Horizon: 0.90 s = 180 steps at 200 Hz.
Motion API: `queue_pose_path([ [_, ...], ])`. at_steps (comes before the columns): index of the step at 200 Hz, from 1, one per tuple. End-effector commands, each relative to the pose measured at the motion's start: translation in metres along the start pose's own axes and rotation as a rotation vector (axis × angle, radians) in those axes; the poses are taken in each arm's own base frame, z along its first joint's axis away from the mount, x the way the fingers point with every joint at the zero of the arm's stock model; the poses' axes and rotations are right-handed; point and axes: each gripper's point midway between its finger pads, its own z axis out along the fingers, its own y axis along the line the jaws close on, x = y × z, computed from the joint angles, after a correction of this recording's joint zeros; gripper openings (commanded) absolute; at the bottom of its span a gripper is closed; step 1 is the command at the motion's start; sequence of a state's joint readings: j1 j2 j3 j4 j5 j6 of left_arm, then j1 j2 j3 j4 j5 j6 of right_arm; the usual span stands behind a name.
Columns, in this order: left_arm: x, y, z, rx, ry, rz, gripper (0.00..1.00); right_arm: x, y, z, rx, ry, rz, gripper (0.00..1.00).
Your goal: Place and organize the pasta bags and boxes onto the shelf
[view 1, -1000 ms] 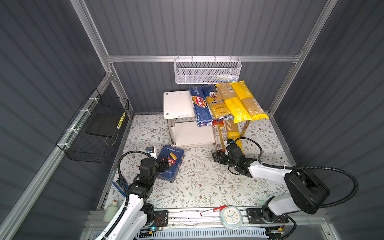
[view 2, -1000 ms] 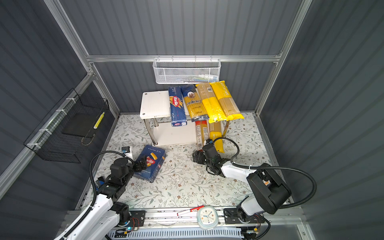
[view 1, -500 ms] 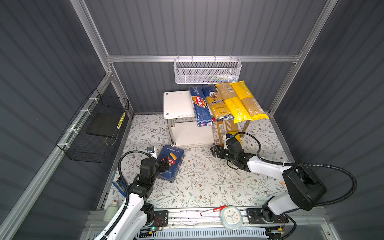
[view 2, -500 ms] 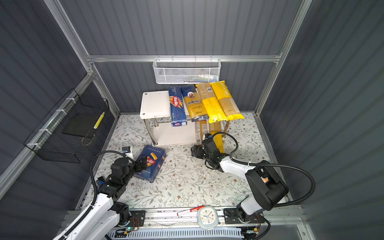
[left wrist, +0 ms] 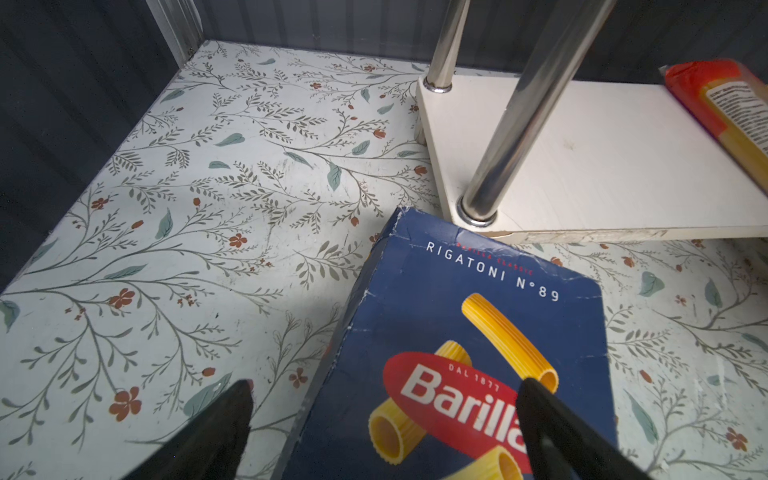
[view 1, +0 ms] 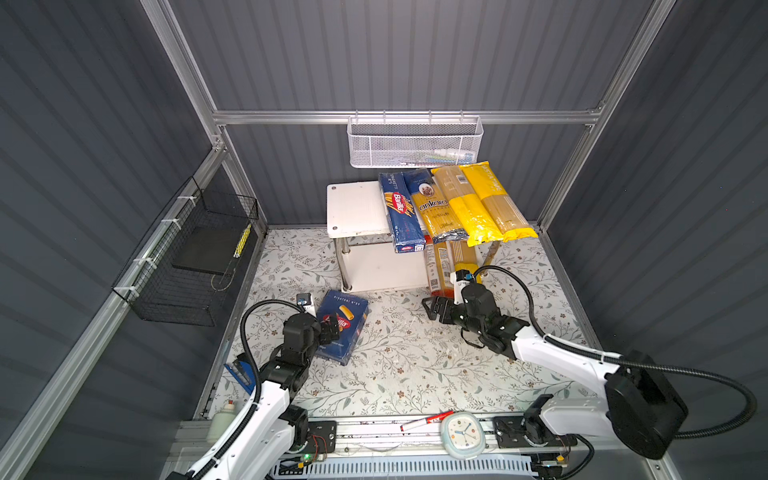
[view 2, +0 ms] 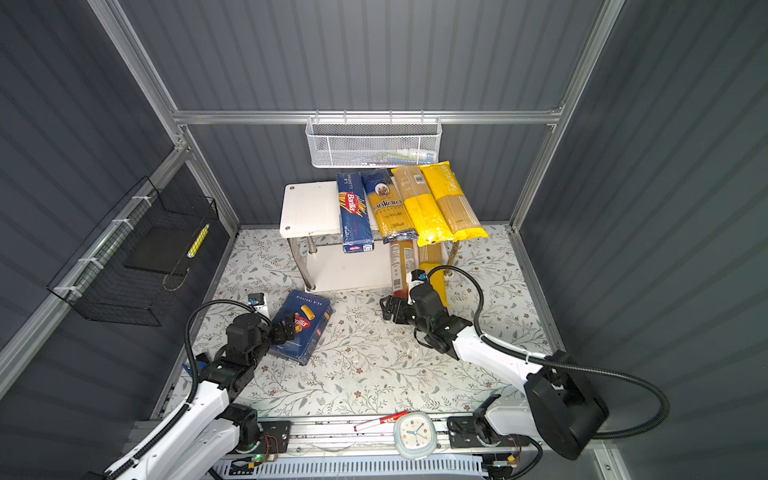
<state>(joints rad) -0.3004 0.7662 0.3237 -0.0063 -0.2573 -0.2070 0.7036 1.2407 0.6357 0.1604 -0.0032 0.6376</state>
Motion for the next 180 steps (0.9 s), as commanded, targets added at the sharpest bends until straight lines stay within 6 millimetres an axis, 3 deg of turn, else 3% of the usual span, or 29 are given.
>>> queue_pose_path([
  [1, -0.021, -0.001, -0.002, -0.008, -0.053, -0.036, 1.00, 0.022, 0.015, -0.012, -0.016, 0.029, -0.113, 0.92],
  [35, -0.030, -0.003, 0.003, -0.025, 0.005, -0.047, 1.00, 0.045, 0.041, -0.021, -0.122, 0.052, -0.129, 0.92],
  [69, -0.033, -0.003, 0.009, -0.066, 0.114, -0.079, 1.00, 0.069, 0.063, -0.011, -0.211, 0.093, -0.099, 0.93],
  [94, -0.028, 0.000, 0.010, -0.088, 0.155, -0.087, 1.00, 0.082, 0.075, -0.004, -0.233, 0.126, -0.099, 0.95],
  [122, -0.010, 0.022, 0.015, -0.169, 0.206, -0.147, 1.00, 0.084, 0.089, -0.006, -0.343, 0.110, -0.046, 0.96],
  [139, -0.001, 0.028, 0.020, -0.132, 0.252, -0.217, 0.99, 0.087, 0.086, -0.006, -0.322, 0.129, -0.055, 0.96],
  [180, 0.007, 0.015, 0.028, -0.040, 0.283, -0.279, 0.99, 0.088, 0.059, -0.014, -0.229, 0.097, -0.044, 0.99],
])
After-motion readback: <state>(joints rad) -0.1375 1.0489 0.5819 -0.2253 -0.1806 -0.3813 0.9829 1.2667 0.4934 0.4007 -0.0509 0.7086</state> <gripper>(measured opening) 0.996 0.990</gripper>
